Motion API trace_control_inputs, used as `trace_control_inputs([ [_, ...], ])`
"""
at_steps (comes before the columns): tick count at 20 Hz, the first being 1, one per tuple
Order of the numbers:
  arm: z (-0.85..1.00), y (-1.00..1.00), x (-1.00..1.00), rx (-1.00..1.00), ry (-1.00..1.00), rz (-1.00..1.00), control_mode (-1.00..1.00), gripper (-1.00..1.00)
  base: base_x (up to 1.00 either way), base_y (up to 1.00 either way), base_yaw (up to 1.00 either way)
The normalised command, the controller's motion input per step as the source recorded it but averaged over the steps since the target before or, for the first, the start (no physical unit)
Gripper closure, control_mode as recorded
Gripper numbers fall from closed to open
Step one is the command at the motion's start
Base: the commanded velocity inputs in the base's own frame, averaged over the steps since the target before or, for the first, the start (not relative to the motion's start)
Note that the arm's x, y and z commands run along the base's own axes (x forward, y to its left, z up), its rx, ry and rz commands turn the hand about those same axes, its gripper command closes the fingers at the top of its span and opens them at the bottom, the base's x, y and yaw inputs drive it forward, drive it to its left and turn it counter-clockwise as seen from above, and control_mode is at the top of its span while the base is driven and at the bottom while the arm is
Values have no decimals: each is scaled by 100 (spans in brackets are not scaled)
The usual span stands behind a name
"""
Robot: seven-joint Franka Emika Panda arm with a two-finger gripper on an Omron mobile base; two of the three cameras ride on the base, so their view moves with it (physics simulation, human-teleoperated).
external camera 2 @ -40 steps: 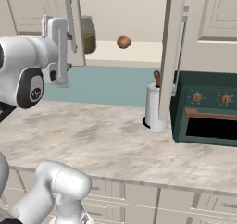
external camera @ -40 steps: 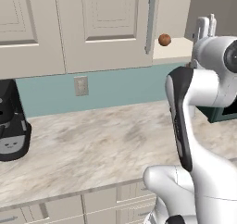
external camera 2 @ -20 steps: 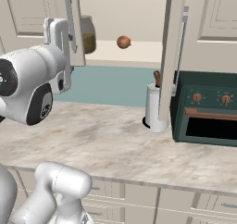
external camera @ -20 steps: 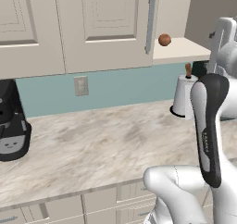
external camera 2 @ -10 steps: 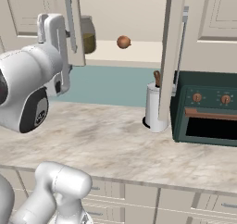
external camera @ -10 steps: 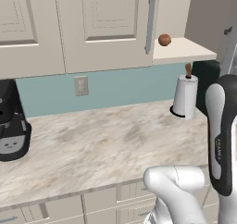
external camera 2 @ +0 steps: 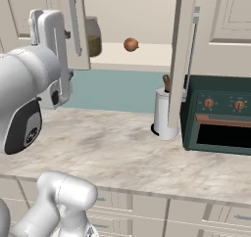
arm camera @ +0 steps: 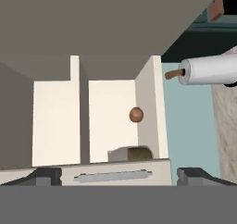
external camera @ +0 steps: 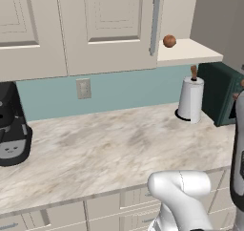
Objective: Pick the jar and jar from the dining table and place them in the open cabinet. Close the cabinet after placing the objects.
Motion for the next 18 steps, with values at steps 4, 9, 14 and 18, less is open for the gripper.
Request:
trace_control_inputs([
  [4,0,-13,-38,0,0,0,-100,-100,0,0,0],
  [9,0,-26,-37,0,0,0,-100,-100,0,0,0],
  [14,0,-45,-16,0,-1,0,-100,-100,0,0,0],
  [18,0,-43,-5,0,0,0,-100,-100,0,0,0],
])
